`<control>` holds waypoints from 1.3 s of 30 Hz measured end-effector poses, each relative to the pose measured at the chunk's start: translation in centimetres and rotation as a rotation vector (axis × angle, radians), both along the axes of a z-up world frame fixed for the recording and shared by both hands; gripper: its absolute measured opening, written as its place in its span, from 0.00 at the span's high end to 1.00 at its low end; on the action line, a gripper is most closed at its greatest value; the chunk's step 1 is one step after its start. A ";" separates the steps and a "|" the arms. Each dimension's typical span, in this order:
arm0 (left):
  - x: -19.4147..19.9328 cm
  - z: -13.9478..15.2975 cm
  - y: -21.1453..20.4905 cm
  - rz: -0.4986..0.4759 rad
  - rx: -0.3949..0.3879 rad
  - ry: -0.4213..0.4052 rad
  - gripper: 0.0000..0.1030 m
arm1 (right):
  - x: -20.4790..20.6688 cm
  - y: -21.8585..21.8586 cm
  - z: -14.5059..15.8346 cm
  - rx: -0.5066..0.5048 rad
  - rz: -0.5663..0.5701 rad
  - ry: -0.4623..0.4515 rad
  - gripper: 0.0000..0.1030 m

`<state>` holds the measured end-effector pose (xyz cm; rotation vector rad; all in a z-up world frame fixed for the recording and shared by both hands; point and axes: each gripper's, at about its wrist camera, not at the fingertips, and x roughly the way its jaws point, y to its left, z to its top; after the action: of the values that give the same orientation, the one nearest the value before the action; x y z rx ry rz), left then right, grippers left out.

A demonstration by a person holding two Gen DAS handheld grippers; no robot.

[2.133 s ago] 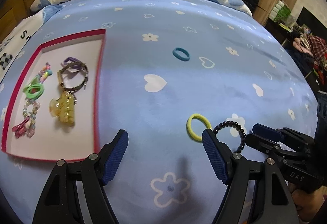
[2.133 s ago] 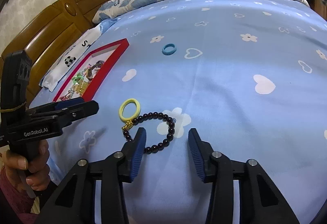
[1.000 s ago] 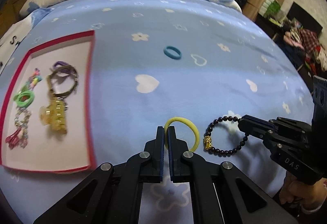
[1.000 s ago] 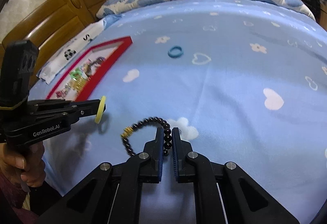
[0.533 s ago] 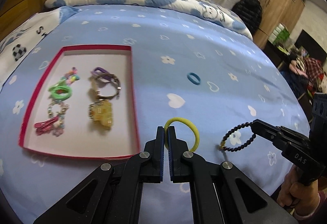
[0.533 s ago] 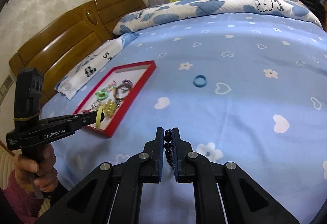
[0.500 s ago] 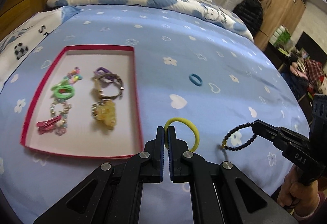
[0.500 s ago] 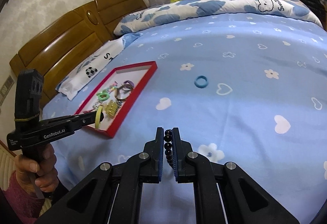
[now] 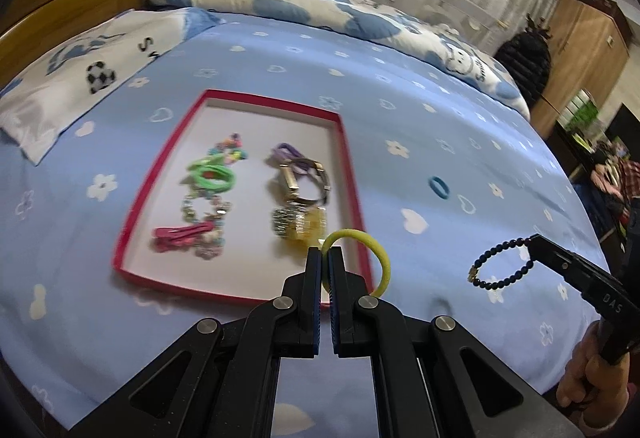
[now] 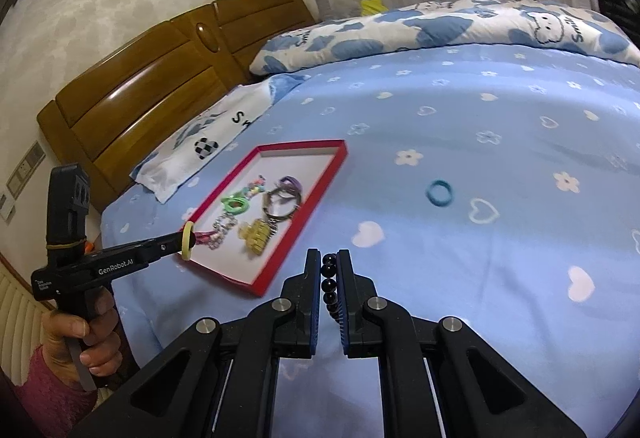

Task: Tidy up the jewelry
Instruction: 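Carry the bracelet and yellow hair tie into the tray and open both tools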

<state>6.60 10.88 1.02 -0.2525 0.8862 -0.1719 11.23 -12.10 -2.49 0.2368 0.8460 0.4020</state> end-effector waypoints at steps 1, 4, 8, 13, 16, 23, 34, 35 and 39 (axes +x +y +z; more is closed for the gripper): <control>0.0 0.1 0.4 0.012 0.001 0.001 0.98 | 0.2 0.4 0.1 0.004 0.008 -0.001 0.93; -0.3 0.3 1.7 0.048 0.000 0.001 0.98 | 0.8 1.6 0.3 0.010 0.034 -0.005 0.93; -0.2 0.3 3.0 0.081 0.002 0.001 0.98 | 1.7 3.2 0.7 0.019 0.069 -0.013 0.93; -0.2 0.1 4.1 0.118 0.000 0.009 0.98 | 3.0 5.5 1.1 0.027 0.115 -0.019 0.93; -0.1 -0.2 4.6 0.129 -0.003 0.020 0.98 | 3.5 6.8 1.1 0.031 0.140 -0.018 0.93; 1.1 -1.4 6.4 0.160 -0.011 0.045 0.98 | 4.9 10.7 0.2 0.040 0.204 0.004 0.93; 4.7 -3.7 6.3 0.148 0.050 0.098 0.98 | 6.3 15.1 -2.6 0.043 0.255 0.061 0.93; 5.0 -4.0 6.2 0.146 0.058 0.103 0.98 | 6.4 15.2 -2.9 0.041 0.255 0.067 0.93; 5.8 -5.1 5.9 0.145 0.084 0.126 0.98 | 6.9 15.0 -4.3 0.029 0.244 0.098 0.93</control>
<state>12.44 16.74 -4.11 -0.2505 0.9939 0.0155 18.11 2.88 -6.76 0.1810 0.9693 0.6347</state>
